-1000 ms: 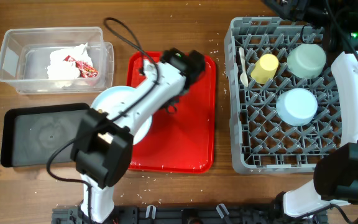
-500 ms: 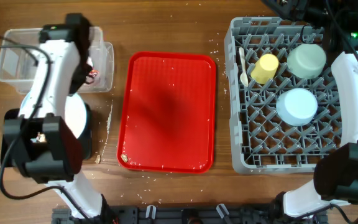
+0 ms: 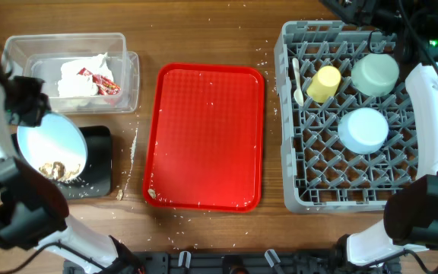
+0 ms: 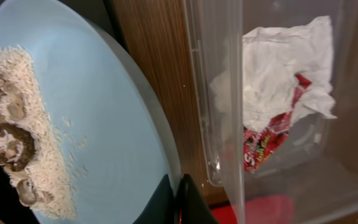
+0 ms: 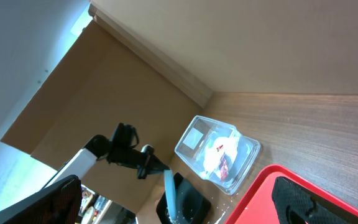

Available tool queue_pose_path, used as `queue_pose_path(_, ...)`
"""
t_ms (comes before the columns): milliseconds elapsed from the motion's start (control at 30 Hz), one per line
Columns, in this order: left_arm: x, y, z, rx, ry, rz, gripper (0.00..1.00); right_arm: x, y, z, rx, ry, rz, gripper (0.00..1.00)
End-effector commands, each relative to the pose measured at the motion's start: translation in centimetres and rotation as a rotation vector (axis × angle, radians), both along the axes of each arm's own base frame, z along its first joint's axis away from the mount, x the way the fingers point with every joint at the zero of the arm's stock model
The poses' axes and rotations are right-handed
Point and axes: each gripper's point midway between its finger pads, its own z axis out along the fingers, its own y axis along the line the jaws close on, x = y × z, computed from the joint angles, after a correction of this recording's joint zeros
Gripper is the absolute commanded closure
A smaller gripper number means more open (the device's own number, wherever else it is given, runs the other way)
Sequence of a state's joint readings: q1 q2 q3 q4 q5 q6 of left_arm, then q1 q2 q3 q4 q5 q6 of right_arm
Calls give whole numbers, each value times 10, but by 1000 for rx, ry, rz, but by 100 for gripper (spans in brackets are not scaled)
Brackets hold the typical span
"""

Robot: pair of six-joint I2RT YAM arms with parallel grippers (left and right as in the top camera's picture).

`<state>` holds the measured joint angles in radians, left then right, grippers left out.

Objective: Sort waste into correct bins and load items into the dishwasher rack
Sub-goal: 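Tip the plate over the black tray to dump the scraps, then shake the tilted plate over the black tray to clear it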

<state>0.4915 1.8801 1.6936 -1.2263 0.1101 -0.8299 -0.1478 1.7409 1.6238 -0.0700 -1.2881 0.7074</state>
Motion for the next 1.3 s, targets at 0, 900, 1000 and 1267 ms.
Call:
queue_pose_path(0, 7, -11, 53, -201, -285, -93, 96, -1, -1, 6, -3, -14, -11, 0)
queue_pose_path(900, -44, 6, 93, -543, -673, -157, 96, -1, -1, 6, -3, -15, -11, 0)
queue_pose_path(1000, -48, 18, 91, -528, -698, -132, 96, -1, -1, 6, -3, -15, -12, 0)
queue_pose_path(1267, -63, 9, 86, -618, -773, -114, 96, -1, -1, 6, -3, -15, -11, 0)
